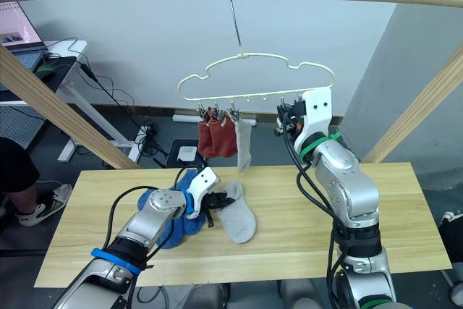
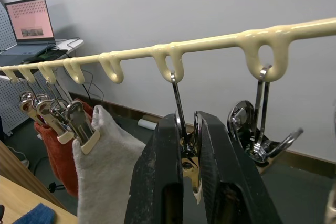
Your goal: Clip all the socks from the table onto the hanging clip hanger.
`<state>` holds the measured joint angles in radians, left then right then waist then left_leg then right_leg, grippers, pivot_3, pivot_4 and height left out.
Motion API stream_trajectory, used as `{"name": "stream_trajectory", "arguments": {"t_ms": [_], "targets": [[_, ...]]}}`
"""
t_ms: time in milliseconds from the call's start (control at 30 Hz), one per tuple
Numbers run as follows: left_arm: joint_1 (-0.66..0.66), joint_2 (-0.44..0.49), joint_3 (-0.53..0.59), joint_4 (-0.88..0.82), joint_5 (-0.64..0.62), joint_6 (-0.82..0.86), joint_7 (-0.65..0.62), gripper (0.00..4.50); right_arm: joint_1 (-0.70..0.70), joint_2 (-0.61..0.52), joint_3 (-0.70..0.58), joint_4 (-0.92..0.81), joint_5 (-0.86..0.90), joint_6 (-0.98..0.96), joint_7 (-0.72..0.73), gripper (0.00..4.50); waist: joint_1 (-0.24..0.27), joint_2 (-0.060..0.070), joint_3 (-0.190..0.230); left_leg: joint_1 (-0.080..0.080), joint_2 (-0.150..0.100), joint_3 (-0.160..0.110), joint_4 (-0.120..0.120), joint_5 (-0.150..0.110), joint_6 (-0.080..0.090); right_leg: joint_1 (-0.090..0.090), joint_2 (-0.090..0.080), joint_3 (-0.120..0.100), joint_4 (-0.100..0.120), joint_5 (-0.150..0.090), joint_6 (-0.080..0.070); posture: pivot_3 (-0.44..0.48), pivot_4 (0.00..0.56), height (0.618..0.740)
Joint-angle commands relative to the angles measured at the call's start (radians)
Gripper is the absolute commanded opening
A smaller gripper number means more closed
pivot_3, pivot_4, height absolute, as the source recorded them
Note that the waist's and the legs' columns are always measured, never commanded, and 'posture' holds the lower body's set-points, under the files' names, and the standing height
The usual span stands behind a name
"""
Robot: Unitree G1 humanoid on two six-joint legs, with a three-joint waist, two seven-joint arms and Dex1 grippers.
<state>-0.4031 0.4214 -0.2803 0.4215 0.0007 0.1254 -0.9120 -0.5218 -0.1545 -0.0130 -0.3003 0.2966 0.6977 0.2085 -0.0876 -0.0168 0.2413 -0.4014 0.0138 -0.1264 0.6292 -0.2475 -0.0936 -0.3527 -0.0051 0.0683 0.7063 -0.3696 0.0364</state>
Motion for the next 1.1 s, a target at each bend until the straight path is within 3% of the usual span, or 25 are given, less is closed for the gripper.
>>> {"name": "stream_trajectory", "arguments": {"t_ms": [33,267,400,633,1100], "targets": [[0.007,-0.007,0.050,-0.085,-0.109,-0.049,-0.101,0.00,0.015,-0.017,-0.025,-0.036,0.017,0.006,0.008,0.10,0.000,0.000,0.000,0.000,0.000,0.000,0.000,0.000,0.000,0.000,0.000,0.000,0.000,0.000,0.000,-0.100,0.223,0.740],[-0.035,0.023,0.089,-0.246,-0.291,-0.054,-0.324,0.00,-0.007,-0.067,-0.143,-0.061,0.260,0.257,0.101,0.10,0.001,0.000,0.000,0.000,0.000,0.000,0.000,0.000,0.000,0.001,0.000,0.000,0.000,0.000,0.000,-0.101,0.228,0.740],[-0.075,0.042,0.082,-0.238,-0.280,-0.127,-0.383,0.00,-0.036,-0.082,-0.253,-0.057,0.454,0.450,0.111,0.10,0.001,0.000,0.000,0.000,0.000,0.000,0.000,0.000,0.000,0.001,0.000,0.000,-0.001,0.000,0.000,-0.101,0.230,0.740],[-0.144,0.028,0.080,-0.161,-0.261,-0.190,-0.398,0.00,-0.100,-0.040,-0.386,-0.027,0.662,0.637,0.012,0.10,0.000,0.000,0.000,0.000,0.000,0.000,0.000,0.000,0.000,0.000,0.000,0.000,-0.001,0.000,0.000,-0.101,0.231,0.740],[-0.245,-0.038,0.089,-0.082,-0.260,-0.199,-0.372,0.00,-0.102,-0.041,-0.378,-0.029,0.766,0.646,-0.100,0.10,-0.003,0.000,0.001,-0.001,0.000,0.000,0.000,0.000,0.001,0.000,0.001,0.000,-0.002,0.000,0.000,-0.104,0.241,0.740]]}}
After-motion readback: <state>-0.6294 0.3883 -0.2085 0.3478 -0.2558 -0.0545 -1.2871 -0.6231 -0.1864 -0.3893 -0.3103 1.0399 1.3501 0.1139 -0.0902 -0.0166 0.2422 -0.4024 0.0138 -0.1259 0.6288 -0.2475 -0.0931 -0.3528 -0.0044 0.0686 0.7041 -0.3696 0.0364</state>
